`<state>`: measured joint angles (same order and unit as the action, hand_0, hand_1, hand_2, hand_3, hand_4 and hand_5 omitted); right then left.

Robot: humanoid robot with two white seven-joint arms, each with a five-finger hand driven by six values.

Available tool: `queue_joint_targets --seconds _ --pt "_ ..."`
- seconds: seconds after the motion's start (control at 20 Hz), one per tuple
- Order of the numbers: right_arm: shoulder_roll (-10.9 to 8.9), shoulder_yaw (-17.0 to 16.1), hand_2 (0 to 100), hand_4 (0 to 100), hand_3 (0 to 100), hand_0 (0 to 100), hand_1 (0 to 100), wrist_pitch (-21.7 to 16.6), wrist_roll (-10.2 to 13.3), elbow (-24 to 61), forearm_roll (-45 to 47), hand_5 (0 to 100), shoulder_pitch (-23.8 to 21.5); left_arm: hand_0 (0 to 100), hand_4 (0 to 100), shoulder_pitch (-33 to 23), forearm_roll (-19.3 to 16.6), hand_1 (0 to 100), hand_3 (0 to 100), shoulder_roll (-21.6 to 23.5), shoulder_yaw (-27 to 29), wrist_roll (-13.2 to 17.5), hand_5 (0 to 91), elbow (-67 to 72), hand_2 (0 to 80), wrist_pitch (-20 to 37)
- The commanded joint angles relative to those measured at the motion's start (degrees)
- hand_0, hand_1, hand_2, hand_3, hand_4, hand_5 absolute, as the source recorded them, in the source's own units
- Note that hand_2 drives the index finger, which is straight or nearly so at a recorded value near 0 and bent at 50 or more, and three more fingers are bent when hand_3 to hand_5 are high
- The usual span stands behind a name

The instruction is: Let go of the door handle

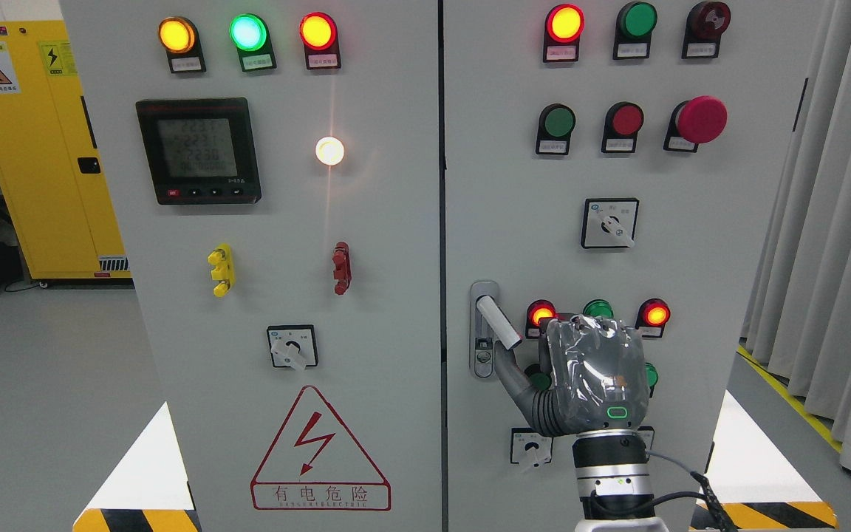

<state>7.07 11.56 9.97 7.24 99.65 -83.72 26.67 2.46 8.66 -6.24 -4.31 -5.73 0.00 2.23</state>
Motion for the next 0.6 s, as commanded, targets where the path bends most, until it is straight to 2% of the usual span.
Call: queue_joint_targets --seconds 0.0,0.55 --pt "-0.03 -0.49 94 100 100 46 38 -0.04 -0.03 0.19 0.13 100 0.05 12 0 0.00 -0.04 56 0 0.08 0.00 0.02 0.0 -0.70 0.0 -0.03" --pt "-0.03 -0.75 94 100 100 47 38 -0.04 -0.03 0.19 0.13 100 0.32 12 0 0.00 0.04 56 0 0.00 0.00 0.02 0.0 -0.70 0.0 -0.03"
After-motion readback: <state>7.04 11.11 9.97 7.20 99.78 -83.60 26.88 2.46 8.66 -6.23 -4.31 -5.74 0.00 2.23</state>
